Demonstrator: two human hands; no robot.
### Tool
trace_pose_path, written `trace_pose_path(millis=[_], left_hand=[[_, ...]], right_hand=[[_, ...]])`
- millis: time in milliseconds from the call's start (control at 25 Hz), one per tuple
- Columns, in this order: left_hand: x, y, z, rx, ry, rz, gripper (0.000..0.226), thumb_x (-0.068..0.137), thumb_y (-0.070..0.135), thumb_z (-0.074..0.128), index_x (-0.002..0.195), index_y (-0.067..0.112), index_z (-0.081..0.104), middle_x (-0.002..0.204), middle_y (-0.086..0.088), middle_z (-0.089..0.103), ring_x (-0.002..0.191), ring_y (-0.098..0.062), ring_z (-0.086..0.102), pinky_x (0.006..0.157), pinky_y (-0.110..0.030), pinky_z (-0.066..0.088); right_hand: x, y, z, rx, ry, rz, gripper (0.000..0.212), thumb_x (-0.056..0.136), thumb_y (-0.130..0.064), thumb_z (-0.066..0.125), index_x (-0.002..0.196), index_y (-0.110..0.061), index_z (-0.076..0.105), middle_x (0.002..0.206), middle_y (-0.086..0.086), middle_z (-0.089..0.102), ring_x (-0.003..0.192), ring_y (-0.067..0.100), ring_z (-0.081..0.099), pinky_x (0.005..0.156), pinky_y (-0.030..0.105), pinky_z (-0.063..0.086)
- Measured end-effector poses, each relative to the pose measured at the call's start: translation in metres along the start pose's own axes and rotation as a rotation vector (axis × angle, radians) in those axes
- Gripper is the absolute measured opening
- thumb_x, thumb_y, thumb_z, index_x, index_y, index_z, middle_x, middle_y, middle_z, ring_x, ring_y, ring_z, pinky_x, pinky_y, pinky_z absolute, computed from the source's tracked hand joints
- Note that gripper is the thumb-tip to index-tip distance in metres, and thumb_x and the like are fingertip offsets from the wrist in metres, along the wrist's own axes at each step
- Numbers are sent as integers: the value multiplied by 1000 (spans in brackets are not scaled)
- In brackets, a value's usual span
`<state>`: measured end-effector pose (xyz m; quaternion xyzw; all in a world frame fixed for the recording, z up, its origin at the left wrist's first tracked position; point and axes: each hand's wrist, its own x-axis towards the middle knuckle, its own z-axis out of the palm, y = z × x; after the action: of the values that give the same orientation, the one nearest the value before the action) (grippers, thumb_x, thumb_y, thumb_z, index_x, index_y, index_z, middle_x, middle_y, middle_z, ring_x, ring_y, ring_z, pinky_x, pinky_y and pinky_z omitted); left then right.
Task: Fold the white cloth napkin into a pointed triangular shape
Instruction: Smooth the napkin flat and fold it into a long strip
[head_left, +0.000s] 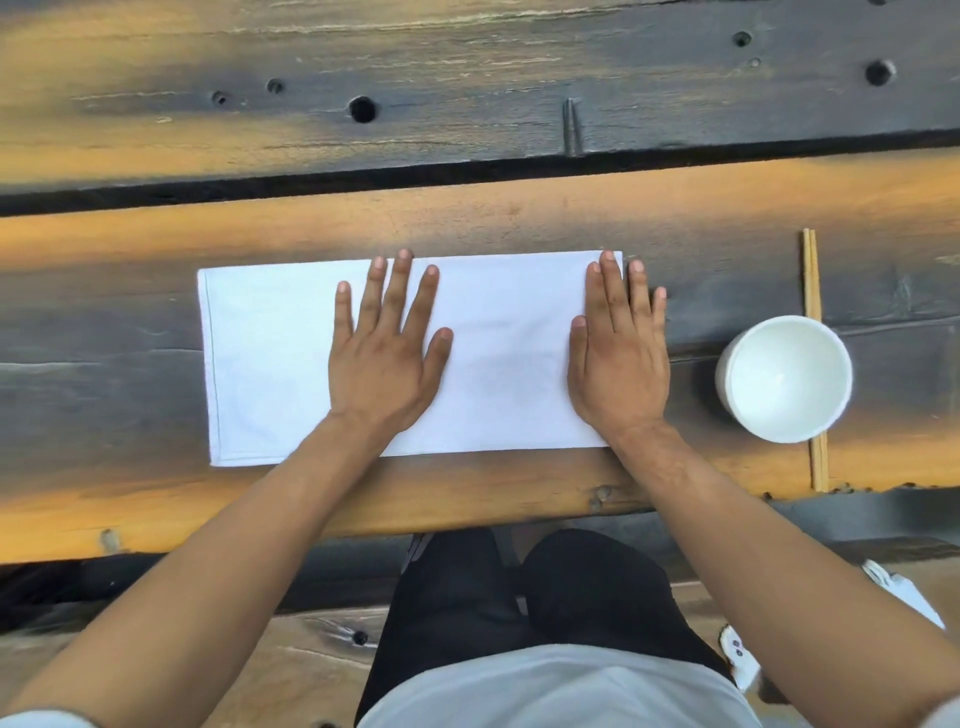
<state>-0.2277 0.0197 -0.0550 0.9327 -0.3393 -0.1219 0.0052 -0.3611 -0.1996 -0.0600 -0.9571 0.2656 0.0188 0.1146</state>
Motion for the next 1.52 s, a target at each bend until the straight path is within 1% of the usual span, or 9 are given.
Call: trace_pose_path(millis=[160,240,360,520,680,800,1040,1280,1520], left_hand=[[-9,-9,2,-17,-13,-67,70,105,55,17,165,20,6,173,-11,-3,159,-30,-6,126,-60,2],[-5,1,4,-30,2,-70,70,105,55,16,166,20,6,173,-11,-2,159,-29,-6,126,-60,1],[-3,10,5,-44,12,-94,66,105,51,15,166,24,8,173,-7,-1,160,-26,-4,126,-60,2],[-10,-24,3,-59,29,-169,62,106,50,12,165,30,8,173,-3,0,160,-26,-3,126,-59,1],[-29,-95,-5,-64,14,-301,61,107,51,13,165,34,5,173,-2,-3,160,-26,-4,126,-60,-1],[-43,-118,-5,-77,26,-362,62,108,52,16,165,32,1,173,-3,-5,159,-28,-6,127,-58,0],[-44,-119,-3,-73,47,-371,64,108,51,20,165,28,4,173,-7,-1,159,-31,-4,127,-57,3],[-44,-120,-1,-66,79,-355,66,106,54,17,165,28,5,173,-6,1,159,-30,-2,127,-57,4],[-44,-123,0,-46,82,-350,66,106,54,18,165,27,8,173,-7,4,159,-30,1,127,-58,7]], right_hand=[[9,-28,-12,40,62,51,60,94,-7,41,154,-5,35,166,10,24,155,39,8,127,50,-1],[19,-65,-9,83,63,-88,58,93,-7,41,151,-5,39,165,12,27,154,39,14,127,49,4],[23,-105,13,35,-33,-288,55,103,-19,38,156,-7,32,166,12,24,154,34,16,126,49,9],[23,-88,19,-40,-104,-277,60,105,-35,29,160,-11,22,169,8,15,156,30,9,127,49,7],[21,-86,13,-39,-109,-294,61,105,-37,29,160,-11,22,169,8,14,156,30,8,127,50,6],[21,-88,12,-54,-138,-267,62,104,-38,27,161,-12,19,170,6,10,157,28,4,127,48,2],[23,-103,7,-30,-137,-249,64,101,-31,32,160,-7,18,170,11,9,157,32,2,126,53,2],[24,-121,13,-105,-194,-370,74,102,-50,23,161,-8,8,170,8,2,157,29,-5,126,53,3],[25,-158,18,-39,-158,-541,71,104,-44,29,160,-4,12,169,10,-1,157,29,-1,126,52,6]])
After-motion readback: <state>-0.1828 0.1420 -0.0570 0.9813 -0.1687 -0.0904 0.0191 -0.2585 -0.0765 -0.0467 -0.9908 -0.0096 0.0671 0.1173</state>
